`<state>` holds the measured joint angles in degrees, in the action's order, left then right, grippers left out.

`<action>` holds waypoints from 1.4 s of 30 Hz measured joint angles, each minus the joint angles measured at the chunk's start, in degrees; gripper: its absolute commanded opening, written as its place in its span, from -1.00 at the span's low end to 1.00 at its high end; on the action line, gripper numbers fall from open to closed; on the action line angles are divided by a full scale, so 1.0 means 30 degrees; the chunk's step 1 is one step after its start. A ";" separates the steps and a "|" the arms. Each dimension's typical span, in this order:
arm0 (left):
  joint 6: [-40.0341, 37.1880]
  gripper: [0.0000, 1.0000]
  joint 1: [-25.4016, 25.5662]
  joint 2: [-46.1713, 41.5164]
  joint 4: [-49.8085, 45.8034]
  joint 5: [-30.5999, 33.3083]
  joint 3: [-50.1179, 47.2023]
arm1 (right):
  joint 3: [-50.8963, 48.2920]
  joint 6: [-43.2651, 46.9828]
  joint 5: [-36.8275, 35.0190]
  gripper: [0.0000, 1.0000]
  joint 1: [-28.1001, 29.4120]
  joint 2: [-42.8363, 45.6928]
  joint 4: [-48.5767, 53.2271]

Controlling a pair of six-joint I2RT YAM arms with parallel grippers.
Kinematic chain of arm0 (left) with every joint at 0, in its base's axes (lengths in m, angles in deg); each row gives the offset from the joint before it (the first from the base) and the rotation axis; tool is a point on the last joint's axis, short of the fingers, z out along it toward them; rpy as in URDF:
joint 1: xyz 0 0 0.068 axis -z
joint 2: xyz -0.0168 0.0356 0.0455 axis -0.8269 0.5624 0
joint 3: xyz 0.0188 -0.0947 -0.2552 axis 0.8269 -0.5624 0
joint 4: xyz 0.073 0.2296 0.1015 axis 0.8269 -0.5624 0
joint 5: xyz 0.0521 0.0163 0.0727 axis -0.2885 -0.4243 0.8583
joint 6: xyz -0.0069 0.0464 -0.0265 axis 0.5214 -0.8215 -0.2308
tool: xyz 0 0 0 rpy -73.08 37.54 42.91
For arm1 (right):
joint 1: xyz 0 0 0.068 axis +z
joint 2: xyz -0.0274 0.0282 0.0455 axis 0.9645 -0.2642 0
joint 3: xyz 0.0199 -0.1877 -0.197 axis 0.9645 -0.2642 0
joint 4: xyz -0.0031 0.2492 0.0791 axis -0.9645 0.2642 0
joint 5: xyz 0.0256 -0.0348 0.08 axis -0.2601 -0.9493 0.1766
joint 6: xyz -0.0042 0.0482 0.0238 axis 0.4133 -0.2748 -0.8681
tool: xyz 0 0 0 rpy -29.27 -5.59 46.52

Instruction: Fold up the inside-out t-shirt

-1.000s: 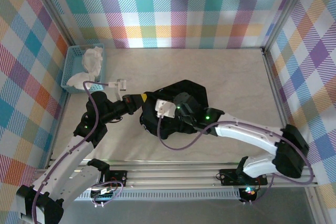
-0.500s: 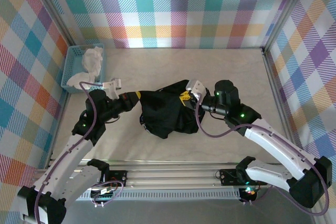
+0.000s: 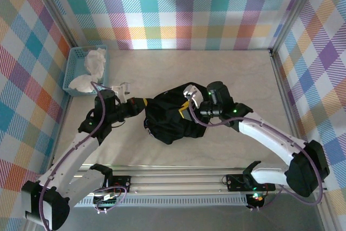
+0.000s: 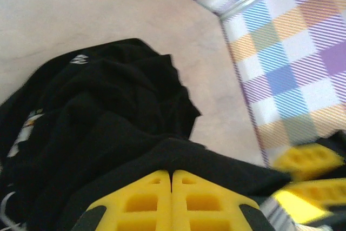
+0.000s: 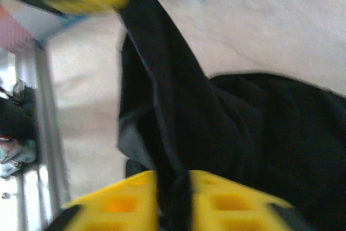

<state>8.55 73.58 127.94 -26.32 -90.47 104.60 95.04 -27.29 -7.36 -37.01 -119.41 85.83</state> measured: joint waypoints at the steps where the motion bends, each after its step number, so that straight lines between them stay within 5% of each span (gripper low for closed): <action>1: -0.0007 -1.00 0.0000 -0.0160 0.0240 -0.0335 0.0000 | 0.0087 -0.0044 -0.0532 -0.21 0.0000 -0.0095 0.0423; 9: -0.0044 -1.00 0.0379 -0.0976 0.0984 -0.2106 0.0189 | 0.1719 0.1377 -0.2390 0.33 0.1996 -0.0095 0.1180; 16: -0.0590 -1.00 0.1049 -0.0984 0.0962 -0.2382 0.0321 | 0.3876 0.2339 -0.2215 0.38 0.2849 -0.2229 0.0525; 19: -0.0896 -1.00 0.1195 -0.0984 0.0896 -0.2426 0.0328 | 0.5151 0.2732 -0.1741 0.05 0.2827 -0.4153 0.0525; 23: -0.1290 -1.00 0.1290 -0.1078 0.0670 -0.1923 0.0328 | 0.5829 0.2557 -0.0488 -0.96 0.2463 -0.5748 0.0539; 25: -0.1457 -0.99 0.1297 -0.1275 0.0248 -0.1005 0.0350 | 0.5778 0.1902 0.0699 -1.00 0.1989 -0.5894 0.0503; 29: -0.1727 -0.24 0.1370 -0.1486 -0.1603 0.3082 0.0780 | 0.4809 -0.1406 0.3869 -1.00 0.0845 -0.5770 -0.1851; 32: -0.1894 0.01 0.1399 -0.1115 -0.3271 0.6003 0.1574 | 0.3614 -0.5027 0.5231 -1.00 0.0379 -0.5756 -0.4269; 37: -0.1530 0.18 0.1931 -0.1617 -0.4364 0.7249 0.1188 | 0.2900 -1.0302 0.5610 -1.00 0.0182 -0.6164 -0.7380; 42: -0.0248 0.22 0.4379 -0.3126 -0.3264 0.6295 -0.0452 | 0.2900 -1.2866 0.5144 -1.00 0.0182 -0.6637 -0.8444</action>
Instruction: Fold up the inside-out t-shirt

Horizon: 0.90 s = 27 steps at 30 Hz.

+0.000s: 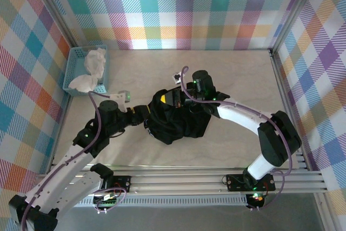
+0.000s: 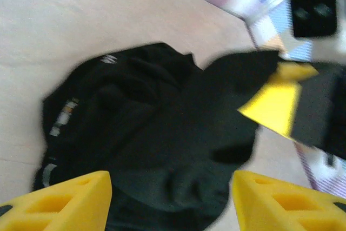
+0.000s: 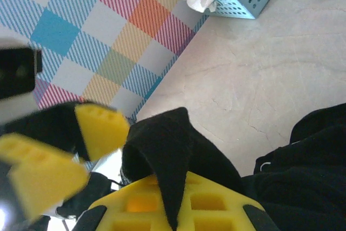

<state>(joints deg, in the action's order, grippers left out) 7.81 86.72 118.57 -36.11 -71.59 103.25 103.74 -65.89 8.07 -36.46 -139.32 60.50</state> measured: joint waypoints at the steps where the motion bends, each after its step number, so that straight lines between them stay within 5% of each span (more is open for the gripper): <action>1: 0.0124 0.21 0.0495 0.0197 0.0204 -0.0073 -0.0029 | 0.0000 -0.0160 -0.0102 -1.00 0.0000 0.0000 -0.0007; 8: 0.0117 0.03 0.1982 0.4422 0.1967 -0.0058 0.0277 | 0.0000 -0.0561 -0.0714 -1.00 -0.0022 0.0058 -0.0007; 17: -0.1362 -0.97 0.1982 0.6579 0.4000 -0.0087 0.0758 | 0.0000 0.0080 -0.1224 -1.00 -0.0612 0.1180 0.1304; 27: -0.5778 -1.00 0.1202 0.0860 0.7788 -0.6601 -0.1515 | 0.2579 0.4823 -0.0481 -0.88 -0.3344 0.1916 0.8575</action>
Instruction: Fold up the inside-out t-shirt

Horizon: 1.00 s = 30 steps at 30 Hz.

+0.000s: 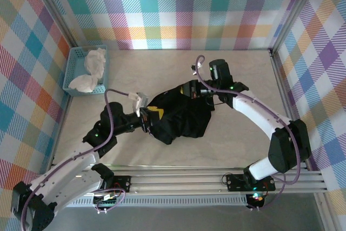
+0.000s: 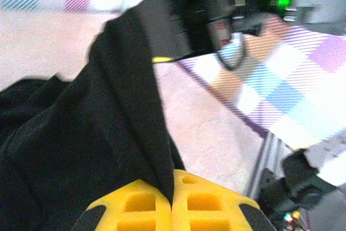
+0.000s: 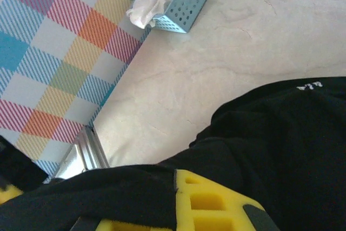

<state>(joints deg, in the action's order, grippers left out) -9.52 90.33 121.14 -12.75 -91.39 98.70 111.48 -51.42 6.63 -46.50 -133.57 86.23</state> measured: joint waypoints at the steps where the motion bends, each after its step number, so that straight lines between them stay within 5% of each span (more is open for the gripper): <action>1: -0.0372 -1.00 -0.0007 -0.0189 0.0197 -0.0517 0.0000 | 0.0321 0.0423 0.0022 -0.82 0.0000 0.0000 0.0503; 6: -0.1989 -1.00 -0.0051 -0.0189 0.0342 -0.2470 0.0000 | 0.0991 0.2346 -0.0036 -0.36 0.0175 0.0000 0.2550; 11: -0.2994 -1.00 -0.0051 0.0066 0.0350 -0.3147 0.0000 | 0.0255 0.3475 -0.1610 -0.11 0.0095 0.0845 0.4269; 17: -0.3796 -1.00 -0.0051 0.0299 0.0401 -0.3096 -0.0007 | -0.1508 0.4517 -0.3381 -0.06 0.0131 0.5049 0.5719; 21: -0.4226 -1.00 -0.0066 0.0466 0.0277 -0.2827 -0.0007 | -0.3315 0.5180 -0.1297 -0.10 0.0503 0.7686 0.4626; 26: -0.4357 -1.00 -0.0066 0.0474 0.0277 -0.2754 -0.0007 | -0.4685 0.5872 0.1435 -0.23 0.1392 0.7555 0.3293; 30: -0.4350 -1.00 -0.0066 0.0474 0.0270 -0.2594 -0.0007 | -0.5501 0.6295 0.2521 -0.08 0.2098 0.7359 0.2470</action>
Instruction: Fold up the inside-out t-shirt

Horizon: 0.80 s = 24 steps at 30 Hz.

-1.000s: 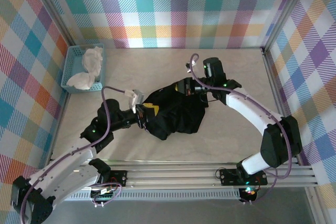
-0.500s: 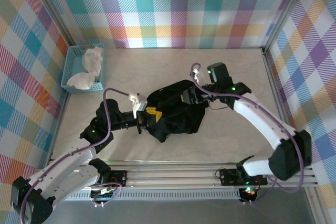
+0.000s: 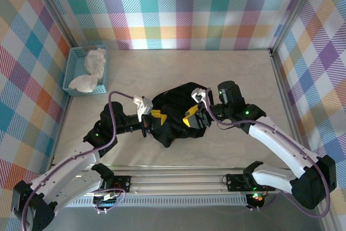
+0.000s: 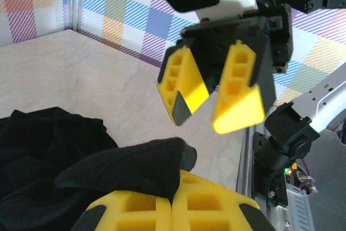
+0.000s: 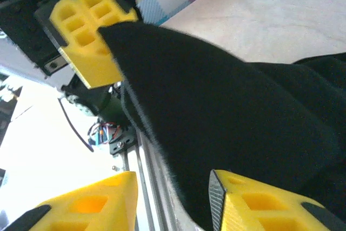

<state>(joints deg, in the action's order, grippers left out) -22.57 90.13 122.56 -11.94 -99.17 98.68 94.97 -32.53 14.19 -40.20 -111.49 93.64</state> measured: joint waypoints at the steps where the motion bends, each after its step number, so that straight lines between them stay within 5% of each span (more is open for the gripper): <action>1: 0.0000 -1.00 0.0000 0.0000 0.0000 0.0044 0.0000 | -0.0160 0.0080 -0.0036 -0.04 0.0189 0.0073 -0.0197; 5: 0.0000 -1.00 0.0000 0.0000 -0.0015 0.0197 0.0000 | -0.0495 0.1173 -0.2273 0.30 0.1683 0.0459 -0.0357; 9: 0.0000 -1.00 0.0000 0.0000 -0.0080 0.0175 0.0000 | -0.0495 0.2244 -0.5333 0.31 0.2732 0.0211 -0.0605; 11: 0.0000 -1.00 0.0000 0.0000 -0.0131 0.0146 0.0000 | -0.0444 0.2441 -0.6462 0.16 0.2754 -0.0313 -0.0962; 15: -0.0029 -1.00 0.0000 -0.0051 -0.0364 0.0204 -0.0007 | 0.0299 0.2645 -0.7592 -0.64 0.2725 -0.2069 -0.1392; 17: -0.0073 -0.99 0.0000 -0.0255 -0.0474 0.0692 -0.0182 | 0.0801 0.2579 -0.6951 -0.88 0.2499 -0.2616 -0.1501; 20: 0.0087 -0.66 0.0000 -0.0670 -0.0984 0.3468 -0.0466 | 0.1843 0.1676 -0.4182 -0.99 0.2033 -0.3439 -0.1814; 24: 0.1384 -0.21 0.0000 -0.0517 -0.3526 1.0105 -0.0051 | 0.2761 -0.1151 -0.0532 -1.00 0.1858 -0.5391 -0.4350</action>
<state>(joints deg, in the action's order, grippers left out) -18.42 90.13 121.01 -22.52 -68.85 98.53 103.26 -35.99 12.59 -34.63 -127.67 80.59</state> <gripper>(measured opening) 0.332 0.043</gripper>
